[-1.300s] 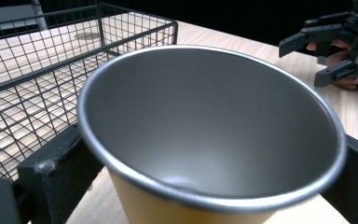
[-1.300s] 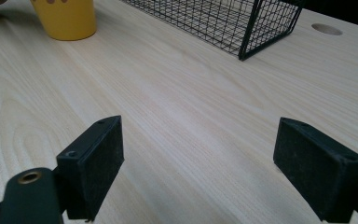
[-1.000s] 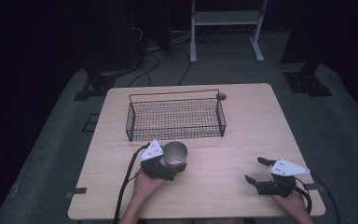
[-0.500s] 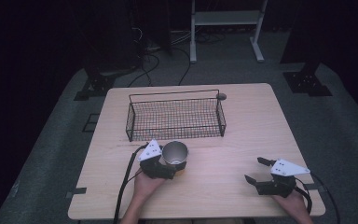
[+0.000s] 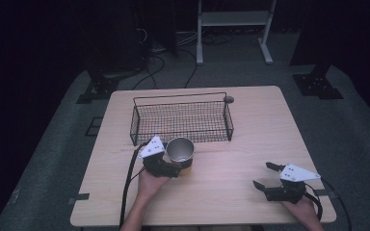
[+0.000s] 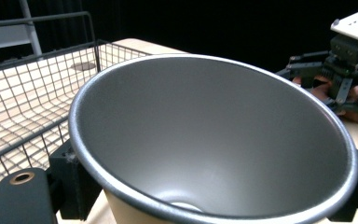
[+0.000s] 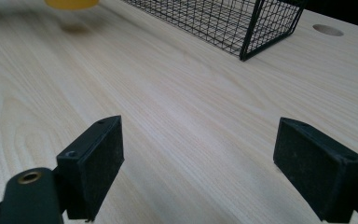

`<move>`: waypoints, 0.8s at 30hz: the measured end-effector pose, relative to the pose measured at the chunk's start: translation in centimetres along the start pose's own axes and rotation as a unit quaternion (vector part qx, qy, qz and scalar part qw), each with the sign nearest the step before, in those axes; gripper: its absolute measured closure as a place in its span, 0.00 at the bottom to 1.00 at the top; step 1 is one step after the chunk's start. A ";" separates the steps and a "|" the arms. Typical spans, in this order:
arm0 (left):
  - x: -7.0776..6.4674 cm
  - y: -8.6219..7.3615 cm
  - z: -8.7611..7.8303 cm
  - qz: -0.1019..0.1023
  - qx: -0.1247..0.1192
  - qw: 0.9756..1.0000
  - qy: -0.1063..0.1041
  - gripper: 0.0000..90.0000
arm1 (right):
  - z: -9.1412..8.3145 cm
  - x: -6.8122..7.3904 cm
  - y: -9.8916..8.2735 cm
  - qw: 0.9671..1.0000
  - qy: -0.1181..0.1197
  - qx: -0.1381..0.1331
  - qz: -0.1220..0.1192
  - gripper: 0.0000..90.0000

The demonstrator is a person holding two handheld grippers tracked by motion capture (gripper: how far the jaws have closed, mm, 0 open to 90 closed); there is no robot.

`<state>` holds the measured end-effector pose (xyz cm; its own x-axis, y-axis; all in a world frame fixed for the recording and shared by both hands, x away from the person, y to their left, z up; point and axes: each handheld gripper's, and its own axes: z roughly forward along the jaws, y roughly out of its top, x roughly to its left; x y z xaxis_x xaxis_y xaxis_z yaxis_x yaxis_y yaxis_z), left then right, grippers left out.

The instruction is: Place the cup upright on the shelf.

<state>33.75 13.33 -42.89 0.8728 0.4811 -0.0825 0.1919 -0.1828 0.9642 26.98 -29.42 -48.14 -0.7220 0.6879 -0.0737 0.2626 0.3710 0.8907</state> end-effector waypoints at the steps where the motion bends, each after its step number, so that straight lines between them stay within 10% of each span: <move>1: 0.1 0.2 0.0 -0.002 0.001 1.000 -0.002 0.14 | 0.0 0.0 0.0 1.000 0.000 0.000 0.000 0.17; 24: 2.9 3.5 1.2 -0.003 0.000 1.000 -0.010 0.14 | 0.0 0.0 0.0 1.000 0.003 -0.002 0.000 0.17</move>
<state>37.55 13.05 -40.03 0.8805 0.4646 -0.0943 0.1981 -0.1797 0.9636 26.95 -29.45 -48.13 -0.7265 0.6835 -0.0713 0.2594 0.3687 0.8926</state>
